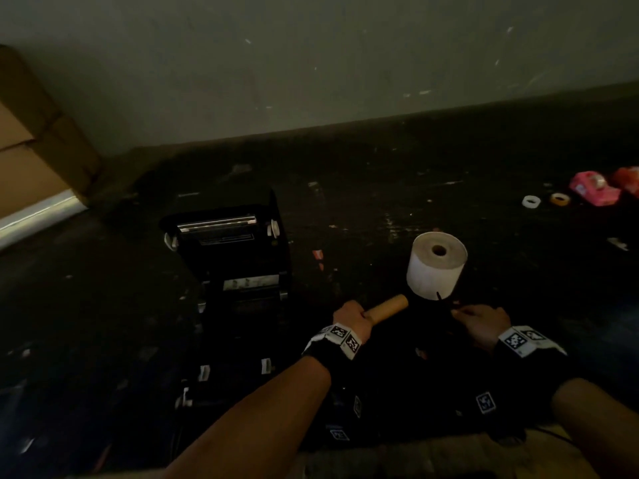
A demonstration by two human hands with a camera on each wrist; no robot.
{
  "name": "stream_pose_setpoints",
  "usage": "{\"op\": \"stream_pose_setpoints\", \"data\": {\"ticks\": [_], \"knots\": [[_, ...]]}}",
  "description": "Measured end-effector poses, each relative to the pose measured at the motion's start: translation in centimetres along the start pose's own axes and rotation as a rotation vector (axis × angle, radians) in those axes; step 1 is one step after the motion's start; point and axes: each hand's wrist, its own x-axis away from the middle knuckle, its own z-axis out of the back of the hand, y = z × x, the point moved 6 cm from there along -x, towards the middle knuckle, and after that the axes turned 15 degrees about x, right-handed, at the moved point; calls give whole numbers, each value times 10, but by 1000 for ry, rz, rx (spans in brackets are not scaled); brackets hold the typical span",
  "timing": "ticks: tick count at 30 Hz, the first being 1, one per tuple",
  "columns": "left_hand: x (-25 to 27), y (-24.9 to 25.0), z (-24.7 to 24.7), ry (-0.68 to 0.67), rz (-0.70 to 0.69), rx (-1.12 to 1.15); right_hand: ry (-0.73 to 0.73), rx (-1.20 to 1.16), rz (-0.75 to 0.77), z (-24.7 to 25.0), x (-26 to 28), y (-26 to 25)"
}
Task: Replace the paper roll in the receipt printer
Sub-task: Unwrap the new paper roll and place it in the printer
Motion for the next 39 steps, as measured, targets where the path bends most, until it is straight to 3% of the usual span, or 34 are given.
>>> {"op": "stream_pose_setpoints", "data": {"ticks": [5,15,20,23,25,28,39], "knots": [[0,2,-6,42,-114,-264,38,167,-23,-4,-17,8],[-11,21,0,-62,-105,-361,50,260,21,11,-19,0],[-24,66,2,-74,-237,-160,248,246,145,70,2,-22],[-36,86,-10,-166,-210,-27,407,180,227,105,10,-37],[-41,98,-24,-242,-168,94,401,119,232,114,0,-44],[-48,113,-41,-300,-147,213,349,225,230,110,-19,-57],[-56,116,-43,-299,-91,315,209,345,170,92,-49,-72]]}}
